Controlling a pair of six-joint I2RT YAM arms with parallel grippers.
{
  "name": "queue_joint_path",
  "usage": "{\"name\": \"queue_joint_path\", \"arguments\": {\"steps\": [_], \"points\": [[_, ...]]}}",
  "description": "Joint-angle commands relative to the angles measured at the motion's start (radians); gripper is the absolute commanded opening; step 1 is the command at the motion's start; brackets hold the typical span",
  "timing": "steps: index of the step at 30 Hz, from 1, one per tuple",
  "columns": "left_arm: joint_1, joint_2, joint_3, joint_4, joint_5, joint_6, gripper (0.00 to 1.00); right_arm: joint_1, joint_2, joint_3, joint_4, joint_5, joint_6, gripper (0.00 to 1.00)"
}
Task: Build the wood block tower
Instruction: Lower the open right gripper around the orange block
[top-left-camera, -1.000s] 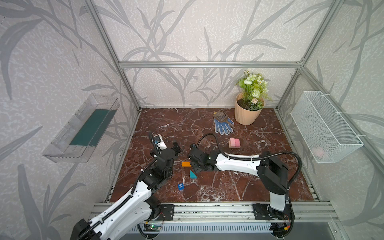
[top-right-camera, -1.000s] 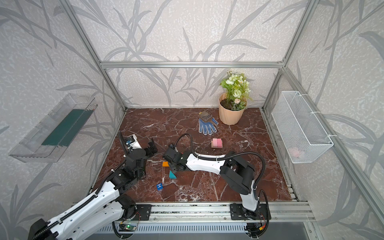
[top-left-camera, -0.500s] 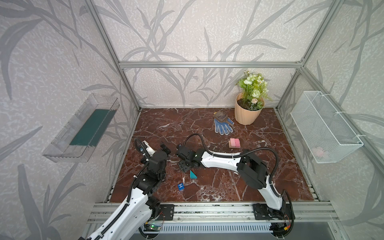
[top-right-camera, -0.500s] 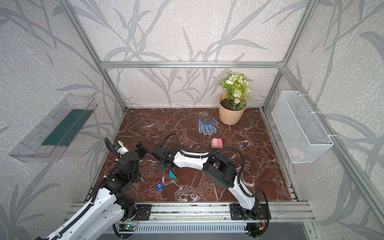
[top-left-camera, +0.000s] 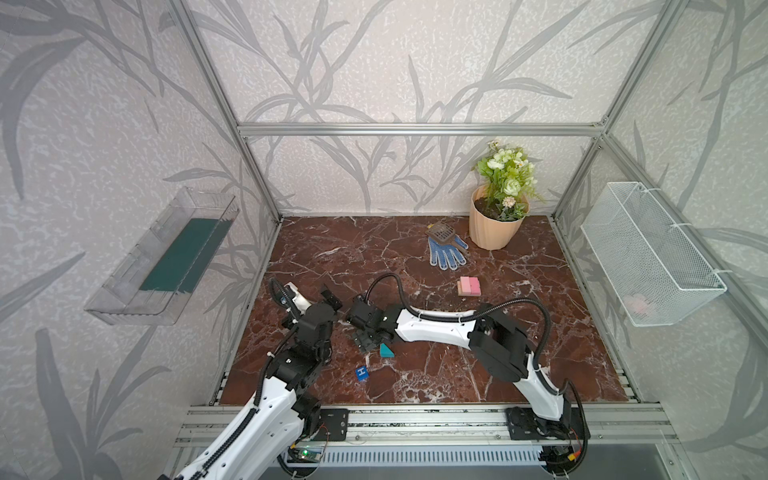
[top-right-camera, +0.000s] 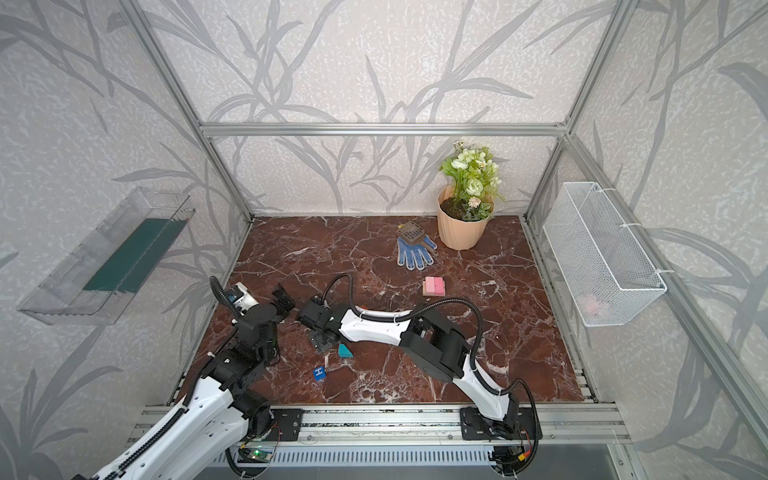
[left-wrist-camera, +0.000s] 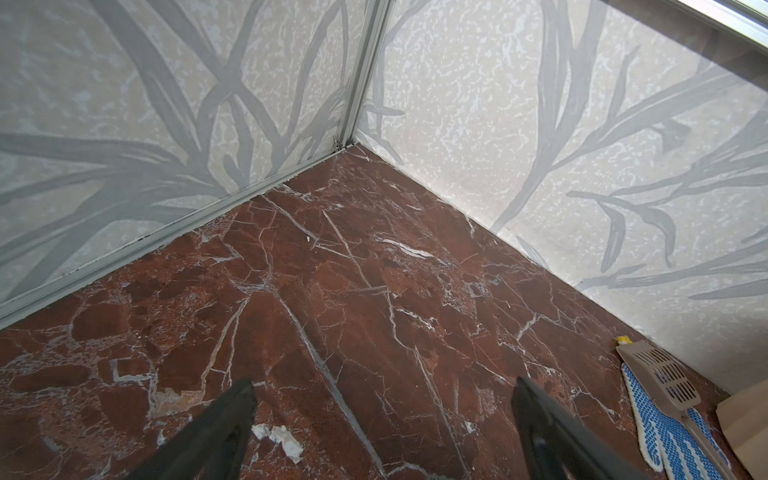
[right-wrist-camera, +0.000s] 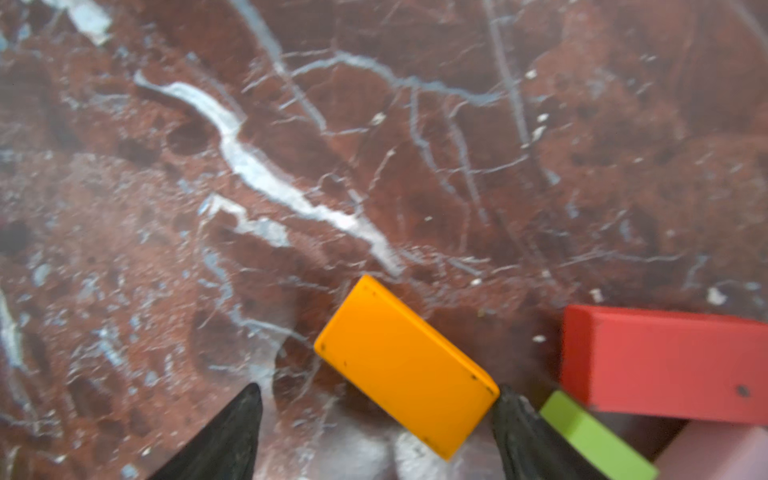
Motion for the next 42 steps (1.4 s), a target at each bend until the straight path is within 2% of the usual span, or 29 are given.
{"name": "queue_joint_path", "arguments": {"steps": [1,7,14,19,26,31,42], "points": [[0.004,-0.004,0.011,0.004,-0.002,-0.012,0.96,0.019,0.036,0.054,-0.026,-0.006,0.036,0.85],[0.005,-0.020,0.008,-0.005,-0.002,-0.011,0.96,0.019,0.067,0.107,-0.046,0.011,0.036,0.85],[0.008,-0.042,0.004,-0.072,-0.067,-0.065,0.97,0.018,0.123,0.195,-0.087,0.017,0.032,0.85],[0.009,-0.060,0.002,-0.072,-0.065,-0.057,0.97,0.019,0.118,0.171,-0.135,0.089,0.036,0.83],[0.009,-0.050,0.004,-0.070,-0.054,-0.060,0.97,0.015,0.038,0.025,-0.103,0.151,0.063,0.74],[0.009,-0.060,0.003,-0.081,-0.062,-0.062,0.97,-0.008,0.044,0.031,-0.112,0.153,0.063,0.60],[0.010,-0.079,-0.002,-0.080,-0.062,-0.060,0.97,-0.071,0.052,0.033,-0.107,0.136,0.061,0.49]]}}
